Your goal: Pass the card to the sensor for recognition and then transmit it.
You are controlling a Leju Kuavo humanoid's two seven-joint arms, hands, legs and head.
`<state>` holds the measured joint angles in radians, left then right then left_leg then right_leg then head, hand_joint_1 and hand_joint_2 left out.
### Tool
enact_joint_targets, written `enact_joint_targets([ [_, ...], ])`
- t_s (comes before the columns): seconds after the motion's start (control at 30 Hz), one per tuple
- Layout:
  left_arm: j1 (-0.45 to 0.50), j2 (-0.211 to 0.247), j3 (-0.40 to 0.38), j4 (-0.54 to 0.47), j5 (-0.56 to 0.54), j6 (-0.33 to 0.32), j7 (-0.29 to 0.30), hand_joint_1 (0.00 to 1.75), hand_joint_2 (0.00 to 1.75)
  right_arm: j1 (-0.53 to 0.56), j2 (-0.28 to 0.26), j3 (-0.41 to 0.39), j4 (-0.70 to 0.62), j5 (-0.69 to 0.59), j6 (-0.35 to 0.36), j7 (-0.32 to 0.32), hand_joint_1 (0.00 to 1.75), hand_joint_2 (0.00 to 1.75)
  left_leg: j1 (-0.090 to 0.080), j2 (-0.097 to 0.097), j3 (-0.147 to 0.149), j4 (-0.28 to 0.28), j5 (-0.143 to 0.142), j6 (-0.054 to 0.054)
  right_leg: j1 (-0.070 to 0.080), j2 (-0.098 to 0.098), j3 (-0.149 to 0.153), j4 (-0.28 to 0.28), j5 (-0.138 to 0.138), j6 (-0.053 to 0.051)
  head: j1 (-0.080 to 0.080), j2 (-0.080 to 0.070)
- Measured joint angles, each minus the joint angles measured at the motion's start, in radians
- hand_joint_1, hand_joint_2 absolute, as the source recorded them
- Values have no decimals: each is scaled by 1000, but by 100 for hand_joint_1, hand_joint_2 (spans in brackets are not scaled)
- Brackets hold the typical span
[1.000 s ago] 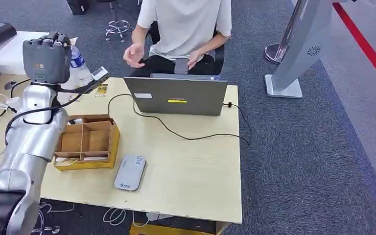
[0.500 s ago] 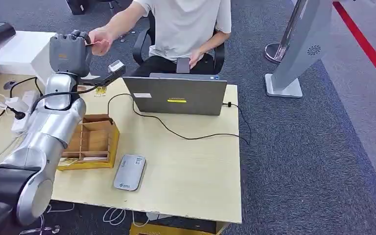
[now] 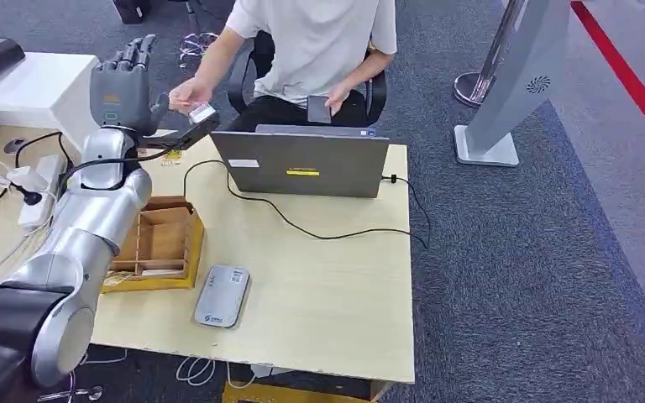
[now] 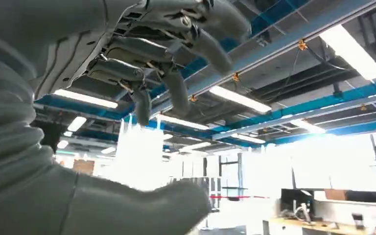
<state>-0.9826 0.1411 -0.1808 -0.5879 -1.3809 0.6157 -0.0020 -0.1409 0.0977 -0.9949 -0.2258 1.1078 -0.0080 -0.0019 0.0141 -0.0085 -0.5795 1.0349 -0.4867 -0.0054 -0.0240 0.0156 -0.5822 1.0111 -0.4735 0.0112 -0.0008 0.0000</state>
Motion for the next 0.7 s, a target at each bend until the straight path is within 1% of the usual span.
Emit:
enact_joint_targets([
  [0.03, 7, 0, 0, -11, 27, 2, -18, 0, 175, 2, 0, 0, 0, -5, -2, -3, 0, 0, 0, 0, 0, 0, 0, 0, 0, 0, 0, 0, 0, 0, 0, 0],
  [0.1, 44, 8, 0, -72, 111, -6, -58, 0, 175, 8, 0, 0, 0, -18, -5, -14, 0, 0, 0, 0, 0, 0, 0, 0, 0, 0, 0, 0, 0, 0, 0, 0],
  [0.13, 72, 13, 0, -119, 159, -25, -73, 0, 175, 13, 0, -1, 0, -26, -6, -20, 0, 0, 0, 1, 0, -1, 0, 0, 0, 0, 1, 0, 0, 0, 0, 0],
  [0.2, 148, 39, 1, -237, 277, -77, -97, 0, 175, 23, 0, -4, 0, -42, -9, -33, 0, 0, 0, 3, 1, -1, 0, 0, 0, 2, 1, 0, 0, 0, 0, 0],
  [0.23, 190, 56, 2, -301, 334, -108, -106, 0, 175, 28, 0, -8, 0, -47, -9, -35, 0, 0, 0, 3, 0, -2, 0, 0, 0, 2, 1, 0, 0, 0, 0, 0],
  [0.27, 238, 79, 8, -367, 406, -152, -118, 0, 175, 35, 0, -11, 0, -54, -10, -39, 0, 0, 0, 4, 1, -2, -1, 0, 0, 3, 0, 0, 0, 0, 1, 0],
  [0.3, 293, 106, 15, -416, 486, -205, -135, 0, 175, 41, 0, -14, 0, -60, -11, -42, 0, 0, 0, 5, 1, -3, -2, -2, 0, 5, 0, 0, -1, -1, 0, 0],
  [0.37, 398, 149, 56, -532, 665, -306, -180, 0, 175, 52, -2, -27, 0, -71, -13, -49, 0, 0, 0, 7, 2, -4, -2, -3, 0, 6, -1, 0, -1, -1, 0, 0],
  [0.43, 504, 205, 126, -619, 813, -383, -247, 0, 175, 59, -5, -35, 0, -75, -14, -53, 0, 0, 0, 11, 2, -5, -3, -4, 0, 10, -3, 0, -2, -3, -2, 0],
  [0.53, 652, 257, 260, -706, 986, -464, -322, 0, 175, 66, -11, -48, 0, -76, -21, -63, 0, 0, 0, 11, 2, -6, -3, -4, 0, 10, -3, 0, -3, -4, 0, 0],
  [0.57, 699, 270, 325, -725, 1057, -500, -346, 0, 175, 67, -14, -52, 0, -77, -22, -66, 0, 0, 0, 13, 3, -7, -4, -5, 0, 12, -3, 0, -3, -4, -1, 0],
  [0.63, 781, 286, 442, -738, 1153, -580, -395, 0, 175, 71, -19, -55, 0, -77, -22, -70, 0, 0, 0, 13, 3, -7, -4, -5, 0, 11, -3, 0, -4, -4, -2, 0],
  [0.67, 812, 289, 491, -739, 1189, -615, -408, 0, 175, 72, -22, -57, 0, -77, -22, -71, 0, 0, 0, 12, 3, -7, -4, -5, 0, 11, -4, 0, -4, -3, -2, 0],
  [0.7, 845, 289, 556, -738, 1235, -660, -423, 0, 175, 73, -25, -60, 0, -76, -22, -71, 0, 0, 1, 11, 2, -7, -4, -5, 0, 10, -3, 0, -4, -3, -1, 0],
])
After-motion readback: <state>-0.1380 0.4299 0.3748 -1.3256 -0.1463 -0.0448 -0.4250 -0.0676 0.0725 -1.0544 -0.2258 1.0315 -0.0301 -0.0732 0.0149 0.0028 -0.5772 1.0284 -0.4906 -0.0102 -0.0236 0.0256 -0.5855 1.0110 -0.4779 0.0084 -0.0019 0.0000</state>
